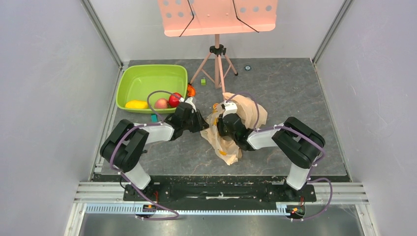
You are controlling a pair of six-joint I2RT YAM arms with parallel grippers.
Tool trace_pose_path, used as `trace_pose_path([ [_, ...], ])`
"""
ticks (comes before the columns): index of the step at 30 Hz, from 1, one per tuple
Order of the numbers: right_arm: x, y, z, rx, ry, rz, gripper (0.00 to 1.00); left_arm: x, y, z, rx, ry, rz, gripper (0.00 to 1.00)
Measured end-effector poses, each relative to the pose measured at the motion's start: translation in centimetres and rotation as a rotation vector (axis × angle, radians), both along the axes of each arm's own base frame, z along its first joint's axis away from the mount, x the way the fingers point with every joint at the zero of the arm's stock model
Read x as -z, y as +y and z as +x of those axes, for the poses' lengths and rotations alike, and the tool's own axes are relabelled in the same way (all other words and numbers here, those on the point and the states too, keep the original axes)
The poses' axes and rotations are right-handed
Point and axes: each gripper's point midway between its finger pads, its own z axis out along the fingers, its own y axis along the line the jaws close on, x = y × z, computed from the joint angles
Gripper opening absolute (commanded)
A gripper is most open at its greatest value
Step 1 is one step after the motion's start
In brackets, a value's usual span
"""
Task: Take the fake fruits out of the plastic bag
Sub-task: Take out the fake fruit from the plastic bag.
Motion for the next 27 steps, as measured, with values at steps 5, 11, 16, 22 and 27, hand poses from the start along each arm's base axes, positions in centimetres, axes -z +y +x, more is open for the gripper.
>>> trace_pose_path([
  [5, -0.3, -0.7, -0.4, -0.002, -0.016, -0.012, 0.00, 0.0, 0.0, -0.3, 0.002, -0.005, -0.008, 0.22],
  [11, -2.8, -2.3, -1.6, -0.014, -0.061, -0.009, 0.00, -0.2, 0.6, -1.3, -0.010, -0.006, -0.008, 0.21],
  [16, -6.8, -4.1, -2.5, 0.003, -0.143, 0.027, 0.00, 0.4, 2.1, -2.6, -0.034, 0.010, 0.026, 0.21],
  [22, -10.1, -6.0, -4.1, 0.001, -0.206, 0.057, 0.00, 0.1, 3.0, -3.0, -0.057, -0.001, 0.043, 0.21],
  [27, -11.8, -7.5, -5.8, -0.026, -0.232, 0.056, 0.00, -0.2, 3.3, -3.0, -0.070, -0.017, 0.045, 0.21],
])
